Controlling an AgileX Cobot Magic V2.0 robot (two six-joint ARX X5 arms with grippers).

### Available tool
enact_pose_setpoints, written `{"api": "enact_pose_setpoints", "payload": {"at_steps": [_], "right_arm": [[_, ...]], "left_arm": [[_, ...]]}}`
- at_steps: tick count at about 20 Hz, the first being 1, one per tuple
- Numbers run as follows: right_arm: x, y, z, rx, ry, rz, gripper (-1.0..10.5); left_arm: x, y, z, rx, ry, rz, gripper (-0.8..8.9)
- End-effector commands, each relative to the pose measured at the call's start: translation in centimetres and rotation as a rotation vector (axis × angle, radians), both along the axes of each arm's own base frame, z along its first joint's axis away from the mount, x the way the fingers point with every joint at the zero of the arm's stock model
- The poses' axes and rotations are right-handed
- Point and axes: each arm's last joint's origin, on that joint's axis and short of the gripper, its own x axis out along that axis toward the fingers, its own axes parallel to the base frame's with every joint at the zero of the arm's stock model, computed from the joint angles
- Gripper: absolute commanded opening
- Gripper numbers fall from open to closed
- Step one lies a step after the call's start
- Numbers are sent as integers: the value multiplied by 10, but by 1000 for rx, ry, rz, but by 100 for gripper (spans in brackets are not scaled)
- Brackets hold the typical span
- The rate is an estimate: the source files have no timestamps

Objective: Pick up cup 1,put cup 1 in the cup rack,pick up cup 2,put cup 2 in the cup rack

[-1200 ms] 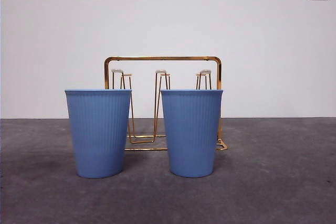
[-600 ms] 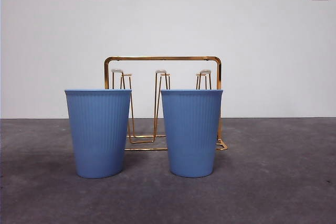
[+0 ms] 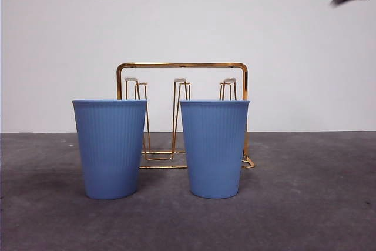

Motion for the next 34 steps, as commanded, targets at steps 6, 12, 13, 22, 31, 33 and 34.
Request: {"api": "enact_pose_setpoints", "payload": {"at_steps": [6,12,13,22,31,33,34], "right_arm": [[58,72,-67,-222,137,-38,547],[76,104,-110,-330,171,-39,527],[78,107,-116,-353,175,-42,525],[88,115,-141,-383,210,-44,90],[79,111,-122,-354,170,16,-12],[68,104,-97,-323,109,19,-12],[61,99,-82,-298,66,15,-12]], "left_arm": [[5,-7,1,-18,8,-48,659],[7,-9,2,-24,4,-56,659],[8,-9,2,-24,7,-56,659],[18,-11,0,-25,19,-54,659],[27,-13,1,-49,45,-42,659],[28,-15,5,-83,42,-60,659],[29,-16,8,-101,40,-65,659]]}}
